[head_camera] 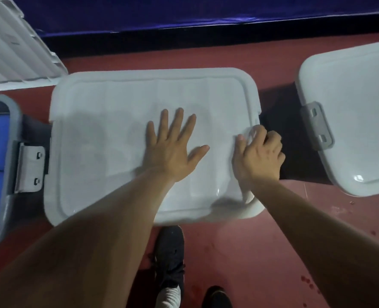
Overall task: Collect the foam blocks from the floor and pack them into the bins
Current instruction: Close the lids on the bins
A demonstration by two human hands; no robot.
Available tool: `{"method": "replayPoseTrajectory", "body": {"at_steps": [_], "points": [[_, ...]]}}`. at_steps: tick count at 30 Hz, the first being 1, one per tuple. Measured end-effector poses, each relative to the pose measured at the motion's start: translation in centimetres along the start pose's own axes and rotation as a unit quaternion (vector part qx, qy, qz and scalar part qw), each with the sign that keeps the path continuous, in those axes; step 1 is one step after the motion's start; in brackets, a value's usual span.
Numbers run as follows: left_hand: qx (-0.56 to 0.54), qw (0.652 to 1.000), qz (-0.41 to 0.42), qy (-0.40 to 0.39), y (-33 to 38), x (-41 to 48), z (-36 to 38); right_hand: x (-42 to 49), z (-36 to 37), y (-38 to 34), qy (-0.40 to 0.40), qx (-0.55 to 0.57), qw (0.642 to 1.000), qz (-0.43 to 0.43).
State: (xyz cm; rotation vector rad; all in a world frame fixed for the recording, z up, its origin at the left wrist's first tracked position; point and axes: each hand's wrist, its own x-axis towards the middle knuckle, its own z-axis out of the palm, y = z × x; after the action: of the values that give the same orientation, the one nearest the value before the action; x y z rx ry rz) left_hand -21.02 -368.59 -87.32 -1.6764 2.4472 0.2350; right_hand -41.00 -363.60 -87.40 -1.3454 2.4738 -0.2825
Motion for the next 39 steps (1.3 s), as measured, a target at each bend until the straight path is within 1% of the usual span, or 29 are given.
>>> {"method": "replayPoseTrajectory", "body": {"at_steps": [3,5,7,9,10,14,17,20,22,24,28,30,32,34,35,36,39], "points": [[0.011,1.000,-0.010,-0.017,-0.6,0.0,1.0,0.3,0.0,-0.2,-0.033,0.084,0.996,0.021],[0.011,0.999,-0.022,-0.021,-1.1,-0.1,1.2,0.7,-0.4,-0.4,-0.045,0.138,0.987,0.071],[0.004,0.999,-0.029,-0.023,-1.4,-0.1,1.4,1.3,-0.5,-0.4,-0.062,0.134,0.980,0.131],[-0.003,0.999,-0.029,-0.020,-1.4,-0.1,1.6,1.5,-0.4,-0.2,-0.076,0.122,0.977,0.158],[-0.004,0.999,-0.029,-0.021,-1.3,-0.1,1.7,1.5,-0.3,-0.1,-0.070,0.125,0.977,0.161],[0.003,1.000,-0.014,-0.016,-1.4,-0.3,1.9,1.1,-0.1,-0.1,0.022,0.131,0.983,0.125],[0.001,1.000,-0.014,-0.009,-1.4,-0.2,2.0,0.7,0.3,-0.2,0.044,0.129,0.987,0.088],[0.005,1.000,-0.011,-0.002,-1.2,-0.2,2.1,0.3,-0.2,-0.4,0.023,0.152,0.984,0.092],[0.003,1.000,-0.006,0.001,-1.2,-0.4,2.1,0.3,-0.6,-0.6,-0.010,0.150,0.984,0.092],[0.007,1.000,-0.001,0.004,-1.3,-0.5,2.1,0.3,-0.7,-0.7,-0.014,0.144,0.986,0.082],[0.015,1.000,0.001,0.007,-1.3,-0.3,2.3,0.0,-0.2,-0.6,0.015,0.090,0.995,0.033],[0.006,1.000,0.004,0.013,-1.4,-0.4,2.3,0.1,0.1,-0.4,0.012,0.089,0.995,0.033],[-0.010,1.000,0.009,0.019,-1.5,-0.5,2.0,0.1,0.5,-0.5,0.037,0.068,0.997,0.021],[-0.047,0.998,0.016,0.038,-1.6,-0.6,1.6,-0.4,0.9,-1.6,0.087,0.003,0.995,-0.041],[-0.076,0.996,0.015,0.051,-2.3,-0.8,1.1,-1.0,1.3,-3.0,0.090,-0.016,0.992,-0.088],[-0.102,0.993,0.013,0.065,-2.9,-1.0,0.8,-1.6,1.7,-4.3,0.077,-0.021,0.988,-0.135],[-0.133,0.982,-0.036,0.126,-7.3,-2.2,0.1,-4.1,3.6,-9.9,0.041,-0.015,0.964,-0.261]]}}
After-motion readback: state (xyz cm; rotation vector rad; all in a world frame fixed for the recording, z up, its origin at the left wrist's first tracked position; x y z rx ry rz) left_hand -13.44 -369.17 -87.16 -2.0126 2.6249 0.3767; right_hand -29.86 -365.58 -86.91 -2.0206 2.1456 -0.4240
